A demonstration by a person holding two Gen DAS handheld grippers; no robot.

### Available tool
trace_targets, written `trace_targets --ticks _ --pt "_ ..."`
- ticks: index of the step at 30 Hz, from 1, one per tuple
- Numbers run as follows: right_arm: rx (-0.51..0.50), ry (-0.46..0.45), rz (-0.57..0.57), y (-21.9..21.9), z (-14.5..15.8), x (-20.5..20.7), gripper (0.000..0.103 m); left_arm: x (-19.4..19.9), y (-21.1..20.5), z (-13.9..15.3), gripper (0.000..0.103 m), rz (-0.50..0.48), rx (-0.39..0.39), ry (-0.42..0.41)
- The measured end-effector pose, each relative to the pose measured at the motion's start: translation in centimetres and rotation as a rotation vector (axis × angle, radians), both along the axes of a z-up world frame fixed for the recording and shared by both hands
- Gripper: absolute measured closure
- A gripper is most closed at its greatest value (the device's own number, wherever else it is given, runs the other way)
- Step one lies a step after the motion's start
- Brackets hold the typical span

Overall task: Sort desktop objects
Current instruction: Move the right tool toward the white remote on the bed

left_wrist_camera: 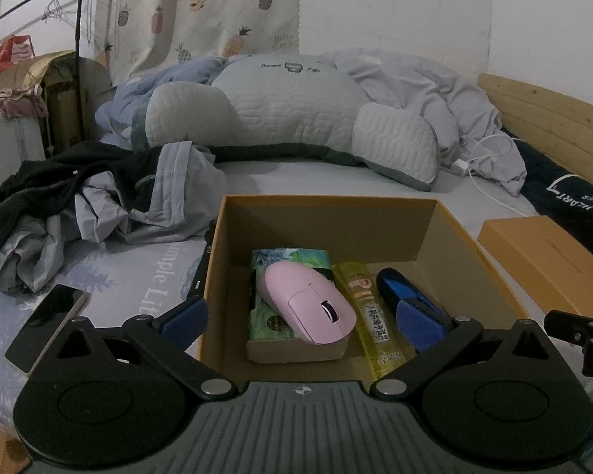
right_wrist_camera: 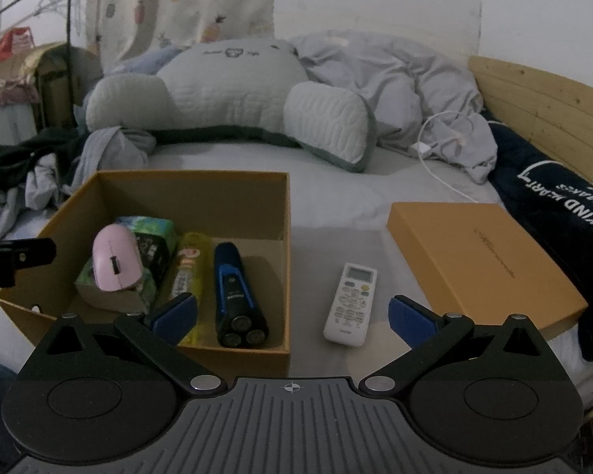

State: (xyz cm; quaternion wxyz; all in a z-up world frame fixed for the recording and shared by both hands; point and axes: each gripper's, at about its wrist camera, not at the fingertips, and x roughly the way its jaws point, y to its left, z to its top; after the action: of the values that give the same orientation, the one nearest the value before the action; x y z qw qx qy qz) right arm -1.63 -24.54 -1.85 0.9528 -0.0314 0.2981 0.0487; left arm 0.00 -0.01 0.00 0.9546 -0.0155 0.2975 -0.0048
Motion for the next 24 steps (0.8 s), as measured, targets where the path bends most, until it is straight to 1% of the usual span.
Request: trace_targets --ticks 10,20,24 --pt "0.001 0.004 -0.005 -0.2 0.1 0.2 0.000 -0.1 -0.2 0.2 0.000 -0.002 0.001 -0.002" --pt "0.015 0.010 -0.028 0.4 -0.2 0.0 0.000 0.1 0.0 0.0 0.000 -0.006 -0.001 0.000" --pt "0.025 0.012 -0.036 -1.0 -0.1 0.5 0.000 0.0 0.2 0.0 0.000 -0.006 -0.004 0.000"
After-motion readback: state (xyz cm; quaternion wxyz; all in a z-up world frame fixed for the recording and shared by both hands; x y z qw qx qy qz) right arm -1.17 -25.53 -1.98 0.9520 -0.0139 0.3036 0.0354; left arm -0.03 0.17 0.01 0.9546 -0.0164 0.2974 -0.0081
